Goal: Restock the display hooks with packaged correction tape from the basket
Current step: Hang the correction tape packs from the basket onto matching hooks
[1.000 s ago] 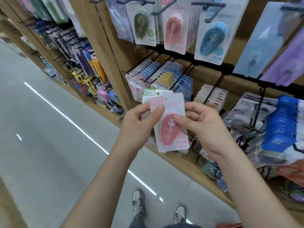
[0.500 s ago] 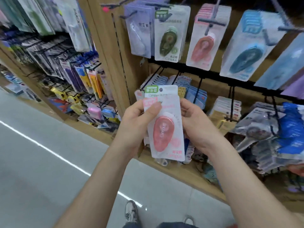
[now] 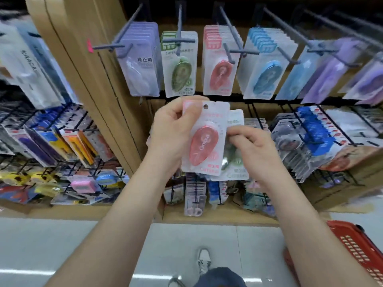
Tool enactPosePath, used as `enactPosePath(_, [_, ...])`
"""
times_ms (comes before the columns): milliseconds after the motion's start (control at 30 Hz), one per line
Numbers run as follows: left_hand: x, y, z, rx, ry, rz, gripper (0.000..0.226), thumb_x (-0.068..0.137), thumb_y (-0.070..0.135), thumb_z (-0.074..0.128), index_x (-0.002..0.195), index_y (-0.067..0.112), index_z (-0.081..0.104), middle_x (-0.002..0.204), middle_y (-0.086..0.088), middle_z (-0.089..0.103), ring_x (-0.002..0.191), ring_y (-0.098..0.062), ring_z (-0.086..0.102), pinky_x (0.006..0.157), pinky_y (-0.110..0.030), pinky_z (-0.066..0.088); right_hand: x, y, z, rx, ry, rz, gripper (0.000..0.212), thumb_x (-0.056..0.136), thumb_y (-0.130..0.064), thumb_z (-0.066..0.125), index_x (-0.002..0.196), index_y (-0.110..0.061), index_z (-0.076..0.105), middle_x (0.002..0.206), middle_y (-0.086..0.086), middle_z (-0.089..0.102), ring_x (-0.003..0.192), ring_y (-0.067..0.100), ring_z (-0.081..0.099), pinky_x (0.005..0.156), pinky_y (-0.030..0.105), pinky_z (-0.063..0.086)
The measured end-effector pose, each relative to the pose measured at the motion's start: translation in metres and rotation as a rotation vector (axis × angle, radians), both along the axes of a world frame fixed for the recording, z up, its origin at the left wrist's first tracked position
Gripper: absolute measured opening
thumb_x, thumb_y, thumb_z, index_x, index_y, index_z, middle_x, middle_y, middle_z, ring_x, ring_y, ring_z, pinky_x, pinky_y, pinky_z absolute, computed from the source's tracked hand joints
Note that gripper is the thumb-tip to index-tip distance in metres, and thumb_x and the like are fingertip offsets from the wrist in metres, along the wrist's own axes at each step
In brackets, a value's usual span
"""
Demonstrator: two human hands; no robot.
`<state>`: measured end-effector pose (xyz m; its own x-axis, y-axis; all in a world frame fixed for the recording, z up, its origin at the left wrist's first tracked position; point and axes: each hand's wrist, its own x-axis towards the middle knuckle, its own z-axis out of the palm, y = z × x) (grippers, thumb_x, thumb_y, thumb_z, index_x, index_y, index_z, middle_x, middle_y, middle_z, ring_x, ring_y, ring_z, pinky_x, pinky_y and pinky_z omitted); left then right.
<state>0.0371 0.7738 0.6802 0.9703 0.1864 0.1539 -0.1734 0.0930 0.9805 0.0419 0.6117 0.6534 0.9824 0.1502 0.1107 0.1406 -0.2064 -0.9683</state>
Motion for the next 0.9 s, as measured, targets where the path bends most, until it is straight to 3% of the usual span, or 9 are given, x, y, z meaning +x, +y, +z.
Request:
enactPosePath(133, [0.026, -0.02, 0.016, -0.019, -0.047, -0.02, 0.013, 0.095, 0.014, 0.063, 0.086, 0.014, 0.071, 0.079, 0.003, 0.072, 0.076, -0.012, 0.067, 0.067, -0.031, 0.056, -0.001, -0.004, 0.001, 0.12, 0.038, 0.022, 0.032, 0.094, -0.029, 0.05, 0.083, -0.017, 0.077, 0.089, -0.002, 0.077, 0.09, 0.015, 0.069, 0.078, 0.027, 0.051])
enactPosePath(267, [0.047, -0.027, 0.03, 0.024, -0.17, 0.026, 0.015, 0.095, 0.016, 0.065, 0.081, 0.019, 0.07, 0.074, 0.007, 0.07, 0.074, -0.008, 0.065, 0.067, -0.027, 0.053, 0.004, -0.01, 0.004, 0.047, 0.019, -0.04, 0.095, 0.087, -0.076, 0.045, 0.11, 0.015, 0.061, 0.114, 0.035, 0.061, 0.104, 0.045, 0.061, 0.092, 0.052, 0.049])
enactPosePath(367, [0.061, -0.032, 0.031, 0.09, -0.212, 0.079, 0.012, 0.095, 0.017, 0.065, 0.084, 0.017, 0.071, 0.073, 0.007, 0.069, 0.071, -0.006, 0.062, 0.067, -0.027, 0.051, 0.013, -0.004, 0.008, 0.008, -0.11, -0.074, 0.07, 0.096, -0.054, 0.055, 0.09, 0.016, 0.057, 0.082, 0.032, 0.056, 0.069, 0.032, 0.051, 0.064, 0.04, 0.042])
enactPosePath(433, [0.068, -0.035, 0.029, 0.149, -0.206, 0.09, 0.012, 0.095, 0.019, 0.064, 0.084, 0.019, 0.07, 0.074, 0.008, 0.069, 0.072, -0.007, 0.063, 0.068, -0.03, 0.053, 0.018, -0.002, 0.003, 0.03, -0.123, -0.139, 0.051, 0.098, -0.037, 0.06, 0.079, 0.01, 0.058, 0.07, 0.024, 0.043, 0.063, 0.015, 0.04, 0.063, 0.031, 0.031])
enactPosePath(500, [0.073, -0.036, 0.027, 0.178, -0.198, 0.095, 0.012, 0.095, 0.02, 0.065, 0.084, 0.021, 0.069, 0.076, 0.007, 0.071, 0.077, -0.013, 0.068, 0.072, -0.034, 0.057, 0.022, -0.001, -0.003, 0.069, -0.078, -0.151, 0.042, 0.098, -0.035, 0.061, 0.078, 0.002, 0.065, 0.071, 0.025, 0.052, 0.065, 0.013, 0.044, 0.065, 0.029, 0.034])
enactPosePath(600, [0.078, -0.038, 0.031, 0.184, -0.187, 0.088, 0.011, 0.093, 0.019, 0.066, 0.084, 0.024, 0.069, 0.083, 0.003, 0.074, 0.086, -0.02, 0.071, 0.077, -0.043, 0.059, 0.024, 0.001, -0.003, 0.101, -0.032, -0.175, 0.036, 0.098, -0.029, 0.06, 0.064, -0.021, 0.07, 0.054, -0.012, 0.054, 0.056, -0.001, 0.045, 0.059, 0.015, 0.034])
enactPosePath(700, [0.079, -0.038, 0.033, 0.144, -0.11, 0.048, 0.015, 0.096, 0.018, 0.063, 0.084, 0.025, 0.068, 0.083, 0.004, 0.073, 0.089, -0.021, 0.07, 0.079, -0.046, 0.059, 0.029, 0.004, -0.003, 0.113, -0.025, -0.203, 0.031, 0.097, -0.032, 0.062, 0.074, -0.014, 0.074, 0.065, 0.002, 0.059, 0.063, 0.009, 0.048, 0.065, 0.028, 0.037])
enactPosePath(800, [0.072, -0.033, 0.027, 0.102, -0.1, 0.006, 0.011, 0.098, 0.013, 0.059, 0.107, 0.02, 0.06, 0.092, 0.0, 0.074, 0.092, -0.022, 0.071, 0.084, -0.049, 0.058, 0.032, 0.005, -0.005, 0.146, -0.02, -0.218, 0.028, 0.096, -0.033, 0.064, 0.079, -0.013, 0.075, 0.075, 0.019, 0.066, 0.069, 0.016, 0.053, 0.068, 0.034, 0.041])
enactPosePath(900, [0.053, -0.024, 0.012, 0.15, -0.155, -0.054, 0.037, 0.092, 0.009, 0.066, 0.119, 0.03, 0.049, 0.102, -0.006, 0.072, 0.092, -0.025, 0.07, 0.083, -0.047, 0.058, 0.033, 0.002, -0.003, 0.153, -0.029, -0.216, 0.028, 0.096, -0.031, 0.063, 0.076, -0.018, 0.077, 0.069, 0.006, 0.069, 0.066, 0.009, 0.056, 0.065, 0.028, 0.043])
